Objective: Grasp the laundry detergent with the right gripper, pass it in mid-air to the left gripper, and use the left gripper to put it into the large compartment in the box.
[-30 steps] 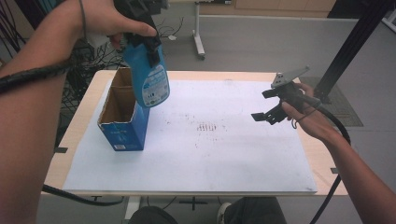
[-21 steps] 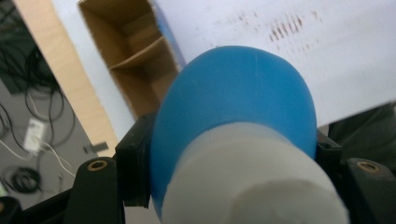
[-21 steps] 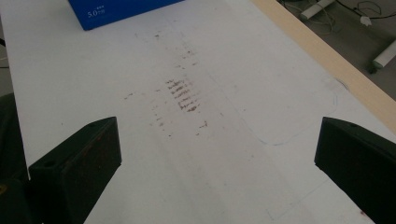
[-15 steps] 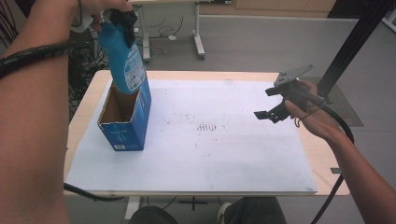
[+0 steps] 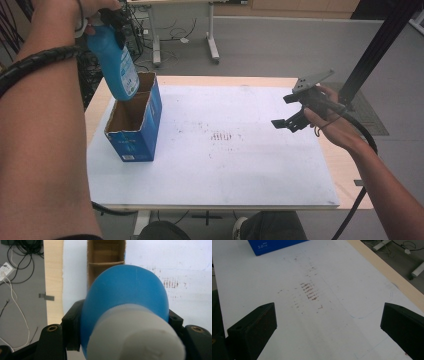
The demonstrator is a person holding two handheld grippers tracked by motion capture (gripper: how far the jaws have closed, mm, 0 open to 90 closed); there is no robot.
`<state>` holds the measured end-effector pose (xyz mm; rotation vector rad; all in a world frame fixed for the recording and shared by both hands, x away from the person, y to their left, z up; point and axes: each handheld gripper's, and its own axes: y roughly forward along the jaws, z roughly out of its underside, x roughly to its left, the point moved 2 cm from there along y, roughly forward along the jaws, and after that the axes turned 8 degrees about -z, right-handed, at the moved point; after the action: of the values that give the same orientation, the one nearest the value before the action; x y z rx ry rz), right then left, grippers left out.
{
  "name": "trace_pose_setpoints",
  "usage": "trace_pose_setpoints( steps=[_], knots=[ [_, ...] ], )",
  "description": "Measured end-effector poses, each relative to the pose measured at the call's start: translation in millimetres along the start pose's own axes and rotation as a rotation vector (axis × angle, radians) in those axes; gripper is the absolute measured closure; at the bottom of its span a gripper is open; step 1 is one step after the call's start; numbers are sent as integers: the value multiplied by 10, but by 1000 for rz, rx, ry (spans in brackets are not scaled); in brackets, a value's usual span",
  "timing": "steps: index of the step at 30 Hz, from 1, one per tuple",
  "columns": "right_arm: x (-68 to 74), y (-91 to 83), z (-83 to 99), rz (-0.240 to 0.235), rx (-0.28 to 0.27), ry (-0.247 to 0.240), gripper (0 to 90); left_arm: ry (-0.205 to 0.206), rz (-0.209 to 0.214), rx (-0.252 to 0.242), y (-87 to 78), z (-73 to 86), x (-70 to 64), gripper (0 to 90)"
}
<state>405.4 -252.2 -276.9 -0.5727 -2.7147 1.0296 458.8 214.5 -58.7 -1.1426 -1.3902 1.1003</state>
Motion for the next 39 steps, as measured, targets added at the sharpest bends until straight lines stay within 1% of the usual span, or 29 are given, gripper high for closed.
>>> trace_pose_setpoints(
  steps=[1, 6, 12, 17, 23, 33, 39],
  knots=[
    [3, 3, -2, 0, 0, 0, 4, -9, -1, -5, 16, -2, 13, 358],
    [1, 14, 8, 0, 3, 0, 4, -47, -6, 0, 90, -7, 85, 358],
    [-4, 21, 39, 2, 6, 5, 4, -71, -20, 6, 188, -5, 144, 358],
    [3, 43, 45, -2, 9, 4, 4, -85, -16, 5, 261, -6, 156, 358],
    [20, 63, 32, -5, 17, -3, 4, -79, -6, 10, 384, -3, 167, 358],
    [34, 85, 22, -5, 26, -8, 4, -78, -3, 21, 653, 6, 180, 358],
    [46, 104, 11, -7, 34, -13, 4, -72, 9, 38, 814, 14, 166, 358]
  ],
)
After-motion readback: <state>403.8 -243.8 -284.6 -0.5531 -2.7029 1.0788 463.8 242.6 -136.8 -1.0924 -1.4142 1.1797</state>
